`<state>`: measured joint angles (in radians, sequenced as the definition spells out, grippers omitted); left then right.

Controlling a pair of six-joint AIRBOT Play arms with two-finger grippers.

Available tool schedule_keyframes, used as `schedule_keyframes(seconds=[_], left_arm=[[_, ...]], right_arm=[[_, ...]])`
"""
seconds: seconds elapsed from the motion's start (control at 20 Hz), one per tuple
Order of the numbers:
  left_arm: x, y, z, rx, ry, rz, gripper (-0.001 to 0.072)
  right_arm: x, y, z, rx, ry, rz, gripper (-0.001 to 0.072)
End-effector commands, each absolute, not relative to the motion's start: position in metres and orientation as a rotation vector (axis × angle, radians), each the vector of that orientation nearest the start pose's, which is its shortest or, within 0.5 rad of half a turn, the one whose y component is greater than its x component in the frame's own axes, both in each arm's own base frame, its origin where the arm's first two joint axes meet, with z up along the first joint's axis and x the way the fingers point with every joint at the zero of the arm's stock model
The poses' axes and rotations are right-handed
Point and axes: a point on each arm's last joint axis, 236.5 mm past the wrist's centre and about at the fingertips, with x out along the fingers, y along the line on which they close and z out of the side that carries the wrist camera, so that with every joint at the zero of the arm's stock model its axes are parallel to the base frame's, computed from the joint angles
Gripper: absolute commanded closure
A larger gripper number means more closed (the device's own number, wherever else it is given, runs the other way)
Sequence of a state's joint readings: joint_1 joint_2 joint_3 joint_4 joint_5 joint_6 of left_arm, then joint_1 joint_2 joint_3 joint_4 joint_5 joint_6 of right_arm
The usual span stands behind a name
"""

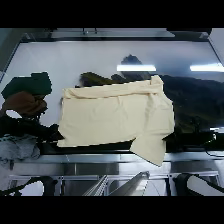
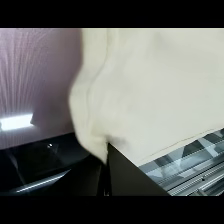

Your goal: Fold the shirts.

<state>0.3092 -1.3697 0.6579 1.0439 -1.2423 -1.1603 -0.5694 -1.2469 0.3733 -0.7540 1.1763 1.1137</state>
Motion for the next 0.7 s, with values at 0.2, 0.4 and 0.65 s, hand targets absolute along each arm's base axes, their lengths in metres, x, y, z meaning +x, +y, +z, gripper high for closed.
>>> schedule_keyframes(seconds=[0.2,0.4,0.65], left_arm=[[0.224,-0.05,-0.102,-0.588,1.742,-0.375,0.0686],[0.268,-0.037,-0.064,-0.524,1.628,-0.381,0.0685],[0.335,-0.041,-0.038,-0.551,1.512,-0.425,0.0685]], right_arm=[[0.228,0.062,-0.079,1.099,1.423,0.313,0.0695],[0.288,0.024,-0.038,0.987,1.262,0.278,0.0696],[0.367,0.034,-0.006,1.028,1.078,0.381,0.0696]])
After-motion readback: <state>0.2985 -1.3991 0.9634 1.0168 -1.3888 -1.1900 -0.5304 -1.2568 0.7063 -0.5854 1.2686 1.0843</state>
